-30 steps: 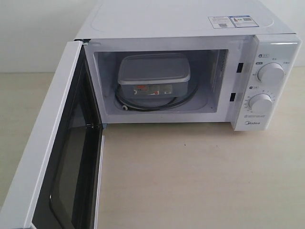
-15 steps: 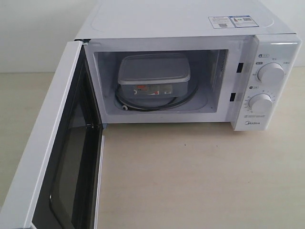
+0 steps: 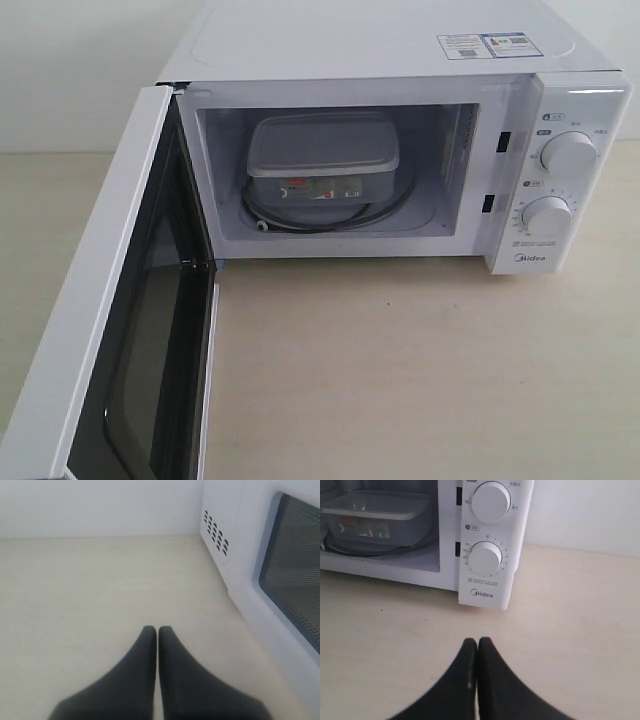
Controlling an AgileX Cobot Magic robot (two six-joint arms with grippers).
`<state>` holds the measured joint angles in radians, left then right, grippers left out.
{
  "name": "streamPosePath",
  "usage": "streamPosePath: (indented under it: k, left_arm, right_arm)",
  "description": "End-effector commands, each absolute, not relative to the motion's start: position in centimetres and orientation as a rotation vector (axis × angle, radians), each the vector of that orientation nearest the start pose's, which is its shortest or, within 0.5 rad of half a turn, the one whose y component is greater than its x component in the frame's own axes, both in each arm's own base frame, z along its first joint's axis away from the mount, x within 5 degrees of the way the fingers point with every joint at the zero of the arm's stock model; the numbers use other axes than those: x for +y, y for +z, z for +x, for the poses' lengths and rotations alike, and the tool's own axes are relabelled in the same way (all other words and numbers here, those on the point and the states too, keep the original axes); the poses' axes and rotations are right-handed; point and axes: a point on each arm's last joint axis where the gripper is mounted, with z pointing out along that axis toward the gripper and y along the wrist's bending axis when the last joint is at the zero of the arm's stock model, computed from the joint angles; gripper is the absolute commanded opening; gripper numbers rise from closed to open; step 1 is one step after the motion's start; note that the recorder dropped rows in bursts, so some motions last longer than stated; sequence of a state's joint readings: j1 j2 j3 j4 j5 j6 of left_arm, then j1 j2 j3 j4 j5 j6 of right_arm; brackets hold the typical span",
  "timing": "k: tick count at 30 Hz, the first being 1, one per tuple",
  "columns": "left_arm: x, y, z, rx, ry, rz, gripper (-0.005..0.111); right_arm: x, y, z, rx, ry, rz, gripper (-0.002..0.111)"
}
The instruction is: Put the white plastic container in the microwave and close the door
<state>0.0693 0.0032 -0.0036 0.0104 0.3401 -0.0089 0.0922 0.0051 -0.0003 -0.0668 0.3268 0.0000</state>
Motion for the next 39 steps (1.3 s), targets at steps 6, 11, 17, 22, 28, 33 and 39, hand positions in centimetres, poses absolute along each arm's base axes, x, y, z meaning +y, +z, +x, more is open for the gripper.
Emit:
streamPosePath:
  k: [6, 11, 17, 22, 28, 33, 39]
  left_arm:
    - [0.42, 18.28, 5.35, 1.82, 0.057, -0.065, 0.004]
    - [0.42, 18.28, 5.35, 1.82, 0.057, -0.065, 0.004]
    - [0.42, 18.28, 5.35, 1.82, 0.057, -0.065, 0.004]
    - [0.42, 18.28, 5.35, 1.82, 0.057, -0.065, 0.004]
    - [0.42, 18.28, 5.35, 1.82, 0.057, -0.065, 0.004]
    - [0.42, 18.28, 5.35, 1.82, 0.057, -0.065, 0.004]
    - [0.42, 18.28, 5.35, 1.82, 0.057, -0.065, 0.004]
  right_arm:
    - [0.25, 18.42, 5.39, 1.8, -0.014, -0.131, 0.0]
    - [0.3, 18.41, 5.39, 1.802, 0.005, -0.119, 0.0]
    - [-0.05, 18.41, 5.4, 1.805, -0.043, -0.06, 0.0]
    - [-0.18, 18.41, 5.39, 1.806, -0.04, -0.001, 0.0]
    - [-0.18, 18.41, 5.39, 1.806, -0.04, -0.001, 0.0]
    - [-0.18, 18.41, 5.39, 1.806, -0.04, -0.001, 0.0]
    - [-0.18, 18.41, 5.39, 1.806, -0.04, -0.001, 0.0]
